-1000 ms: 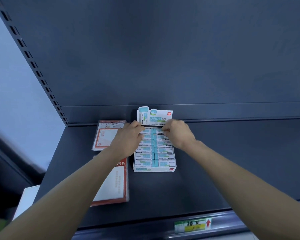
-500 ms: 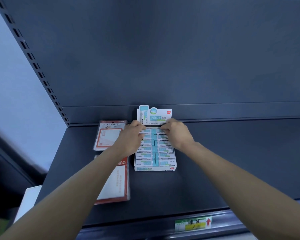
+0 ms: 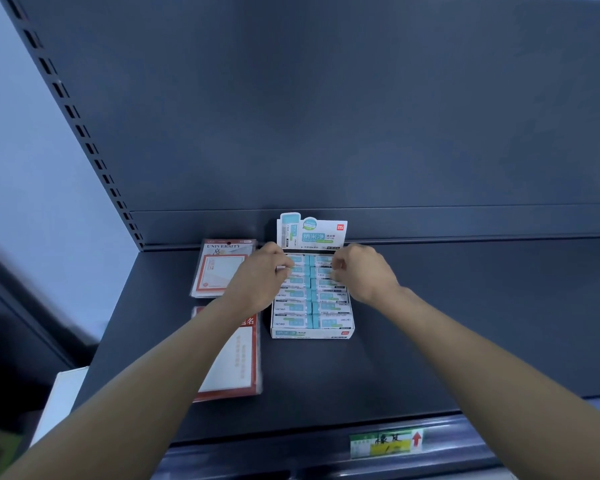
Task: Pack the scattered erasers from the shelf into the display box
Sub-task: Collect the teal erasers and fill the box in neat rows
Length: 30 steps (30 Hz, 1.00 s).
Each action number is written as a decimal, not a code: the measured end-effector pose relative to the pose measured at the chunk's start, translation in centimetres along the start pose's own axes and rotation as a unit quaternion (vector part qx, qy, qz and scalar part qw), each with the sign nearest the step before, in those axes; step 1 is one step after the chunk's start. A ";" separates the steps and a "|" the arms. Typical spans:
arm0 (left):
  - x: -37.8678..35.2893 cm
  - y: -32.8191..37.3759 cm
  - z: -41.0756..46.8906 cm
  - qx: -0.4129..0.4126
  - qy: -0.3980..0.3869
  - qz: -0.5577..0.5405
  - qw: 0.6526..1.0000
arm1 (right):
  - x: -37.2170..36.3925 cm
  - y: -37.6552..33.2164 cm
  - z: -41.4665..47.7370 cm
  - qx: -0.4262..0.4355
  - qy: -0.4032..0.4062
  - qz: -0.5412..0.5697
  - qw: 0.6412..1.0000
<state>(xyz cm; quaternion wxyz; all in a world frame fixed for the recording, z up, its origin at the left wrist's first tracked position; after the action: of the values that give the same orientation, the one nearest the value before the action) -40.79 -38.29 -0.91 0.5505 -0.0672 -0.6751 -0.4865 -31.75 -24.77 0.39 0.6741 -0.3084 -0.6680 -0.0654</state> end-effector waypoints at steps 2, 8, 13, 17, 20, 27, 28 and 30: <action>0.1 0.1 -0.1 -0.003 0.000 0.004 1.000 | -0.1 -0.2 0.0 0.003 0.015 -0.006 1.000; 0.0 0.3 -0.3 0.002 -0.009 0.013 1.000 | -0.1 -0.5 -0.3 -0.007 0.031 0.001 0.999; 0.9 0.8 -0.8 0.002 0.003 0.018 1.000 | 0.7 0.1 -0.8 -0.001 0.020 0.035 0.999; 0.7 1.2 -1.5 -0.012 -0.040 0.027 0.999 | 0.6 0.2 -1.2 0.029 -0.062 0.040 0.997; 0.2 0.9 -2.0 -0.008 -0.067 0.008 0.998 | 0.1 0.1 -1.3 0.035 -0.064 -0.031 0.997; 0.0 0.9 -2.5 -0.005 -0.057 0.020 0.998 | 0.0 -0.2 -1.7 0.024 -0.019 -0.047 0.998; 0.1 0.9 -2.5 -0.005 -0.057 0.023 0.998 | 0.0 -0.3 -1.8 0.025 -0.018 -0.049 0.998; 0.2 1.1 -2.7 -0.010 -0.054 0.028 0.998 | 0.1 -0.3 -1.9 0.027 -0.017 -0.049 0.998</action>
<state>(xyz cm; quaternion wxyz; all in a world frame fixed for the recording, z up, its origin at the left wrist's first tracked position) -38.36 -39.75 -0.27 0.5257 -0.1178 -0.6969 -0.4733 -30.25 -25.97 0.71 0.6669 -0.2582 -0.6950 -0.0750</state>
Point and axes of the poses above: each hand's wrist, its own z-axis towards the middle knuckle, its own x-axis out of the back of the hand, y = z × x, the point moved 7 cm from there along z, towards the middle knuckle
